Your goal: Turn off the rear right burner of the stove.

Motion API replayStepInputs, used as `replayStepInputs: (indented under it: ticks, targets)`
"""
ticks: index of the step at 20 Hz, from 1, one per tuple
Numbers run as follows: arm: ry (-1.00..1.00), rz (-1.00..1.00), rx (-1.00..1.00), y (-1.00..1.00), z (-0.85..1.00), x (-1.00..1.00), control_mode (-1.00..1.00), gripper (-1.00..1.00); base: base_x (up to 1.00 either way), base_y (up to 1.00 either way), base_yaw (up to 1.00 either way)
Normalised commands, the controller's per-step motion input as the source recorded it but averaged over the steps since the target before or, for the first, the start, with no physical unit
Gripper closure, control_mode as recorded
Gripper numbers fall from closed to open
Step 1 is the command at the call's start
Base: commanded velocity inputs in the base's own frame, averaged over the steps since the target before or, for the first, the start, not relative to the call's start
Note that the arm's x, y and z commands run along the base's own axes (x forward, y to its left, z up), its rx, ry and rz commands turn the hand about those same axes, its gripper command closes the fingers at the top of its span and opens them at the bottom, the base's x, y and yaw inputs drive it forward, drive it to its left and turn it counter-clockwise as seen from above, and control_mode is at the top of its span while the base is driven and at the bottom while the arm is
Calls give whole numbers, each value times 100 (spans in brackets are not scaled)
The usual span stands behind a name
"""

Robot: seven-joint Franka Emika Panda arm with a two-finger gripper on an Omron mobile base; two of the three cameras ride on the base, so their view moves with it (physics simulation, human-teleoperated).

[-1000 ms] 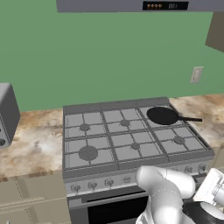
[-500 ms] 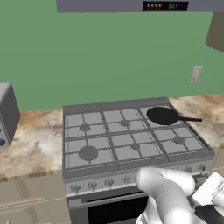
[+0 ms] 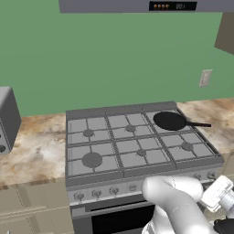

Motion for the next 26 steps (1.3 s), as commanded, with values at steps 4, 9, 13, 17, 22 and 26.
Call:
replayStepInputs:
  ticks: [4,9,13,17,22,26]
  targets:
    - [9,0,5,-2,-18,9,-100,-100,0,0,0]
    - [10,0,9,-8,-17,3,-100,-100,0,0,0]
    - [10,-1,10,-4,-2,19,-100,-100,0,0,0]
    - [10,-2,8,-3,0,17,-100,-100,0,0,0]
    - [6,-4,5,-2,0,3,-100,-100,0,0,0]
    - [1,-7,1,0,0,0,-100,-100,0,0,0]
